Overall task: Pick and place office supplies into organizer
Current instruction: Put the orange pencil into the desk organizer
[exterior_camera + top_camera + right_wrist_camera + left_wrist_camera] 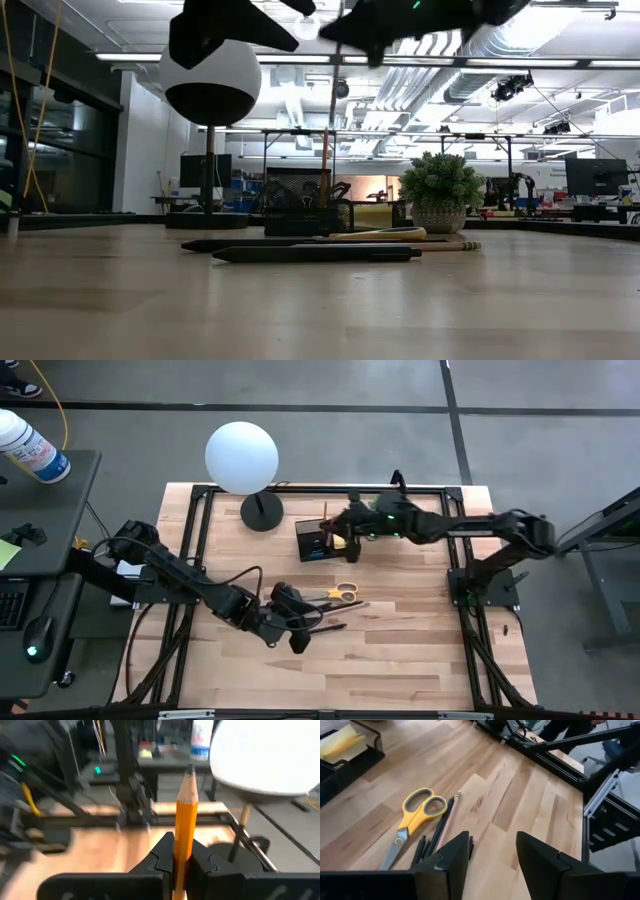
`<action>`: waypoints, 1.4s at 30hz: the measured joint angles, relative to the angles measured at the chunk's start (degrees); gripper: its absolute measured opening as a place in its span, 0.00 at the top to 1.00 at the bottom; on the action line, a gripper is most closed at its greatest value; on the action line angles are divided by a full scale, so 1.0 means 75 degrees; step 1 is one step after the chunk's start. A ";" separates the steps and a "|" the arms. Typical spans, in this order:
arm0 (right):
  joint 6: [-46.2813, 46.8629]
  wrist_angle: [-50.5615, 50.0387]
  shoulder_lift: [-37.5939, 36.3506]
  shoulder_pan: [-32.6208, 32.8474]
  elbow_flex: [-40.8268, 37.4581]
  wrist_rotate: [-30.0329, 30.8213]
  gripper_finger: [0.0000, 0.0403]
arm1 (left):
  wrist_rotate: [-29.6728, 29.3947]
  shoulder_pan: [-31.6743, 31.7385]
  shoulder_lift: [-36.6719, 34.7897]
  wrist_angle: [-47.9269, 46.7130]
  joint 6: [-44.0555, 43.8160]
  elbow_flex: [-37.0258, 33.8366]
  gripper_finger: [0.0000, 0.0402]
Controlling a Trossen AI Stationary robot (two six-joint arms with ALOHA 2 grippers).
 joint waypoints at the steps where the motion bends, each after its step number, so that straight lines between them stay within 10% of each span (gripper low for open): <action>1: -0.0134 -0.0046 0.0249 -0.0088 0.0138 -0.0007 0.96 | -0.0001 0.0000 0.0000 -0.0002 0.0000 0.0000 0.62; 21: -0.0848 -0.0340 0.2457 -0.1174 0.1512 -0.0731 0.96 | 0.0000 -0.0003 0.0000 -0.0168 0.0018 0.0000 0.63; 42: -0.0728 -0.0709 0.2498 -0.1314 0.1512 -0.0919 0.90 | 0.0000 -0.0003 0.0000 -0.0167 0.0018 0.0000 0.63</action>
